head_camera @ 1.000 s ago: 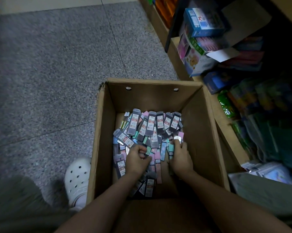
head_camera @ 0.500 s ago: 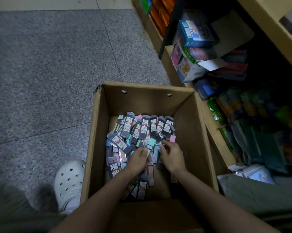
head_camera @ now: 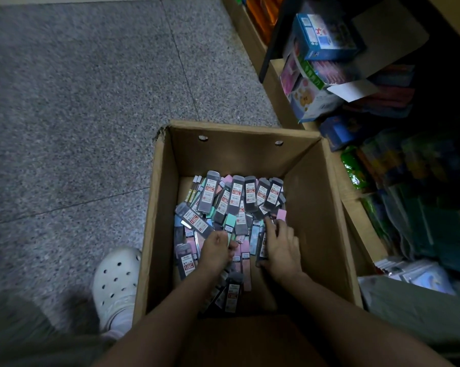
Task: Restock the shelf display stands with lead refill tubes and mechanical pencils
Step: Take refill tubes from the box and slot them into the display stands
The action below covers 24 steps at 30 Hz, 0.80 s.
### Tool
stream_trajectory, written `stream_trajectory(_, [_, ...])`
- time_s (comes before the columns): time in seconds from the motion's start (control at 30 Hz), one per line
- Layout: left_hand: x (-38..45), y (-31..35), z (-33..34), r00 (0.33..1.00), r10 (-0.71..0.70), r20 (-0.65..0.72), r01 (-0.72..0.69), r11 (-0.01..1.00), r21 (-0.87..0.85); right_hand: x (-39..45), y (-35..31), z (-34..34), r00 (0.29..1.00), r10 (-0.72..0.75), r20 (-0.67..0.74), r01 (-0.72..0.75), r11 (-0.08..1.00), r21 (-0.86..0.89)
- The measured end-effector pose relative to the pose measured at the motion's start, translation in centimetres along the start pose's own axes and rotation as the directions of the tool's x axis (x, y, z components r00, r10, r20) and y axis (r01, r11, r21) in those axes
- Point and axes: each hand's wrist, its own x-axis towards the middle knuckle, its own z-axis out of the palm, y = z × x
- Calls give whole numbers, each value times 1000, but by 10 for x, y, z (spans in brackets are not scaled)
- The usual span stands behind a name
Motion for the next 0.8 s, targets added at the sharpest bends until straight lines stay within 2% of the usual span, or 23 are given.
stream_trajectory(0.03, [0,0,0,1000,2,0,-2,1000,3,1,0,-1,1000,-10,-25,10,1000,24])
stream_trajectory(0.13, [0,1,2,1000,10,17,-11,999,44,0,-3,-6,999,17,-36,-5,949,316])
stream_trajectory(0.27, [0,14,4,996,-5,91,-7,992,128,-9,-4,-20,993,29,-117,36,852,522])
stream_trajectory(0.4, [-7,61,1,974,38,223,-103,953,284,-9,-11,-65,970,173,-170,25,627,778])
stream_trajectory(0.47, [-17,100,3,946,144,289,-243,908,342,-6,-13,-100,946,229,-231,93,492,865])
stream_trajectory(0.53, [-32,145,9,897,256,361,-390,843,370,-8,-11,-139,922,265,-281,163,392,905])
stream_trajectory(0.63, [-63,215,20,806,338,485,-543,749,381,-25,-4,-198,868,296,-398,294,339,894])
stream_trajectory(0.73, [-100,268,39,681,353,642,-677,638,367,-55,7,-247,790,330,-517,408,347,845])
stream_trajectory(0.8, [-119,284,55,602,385,700,-721,639,269,-76,19,-272,734,366,-571,426,407,808])
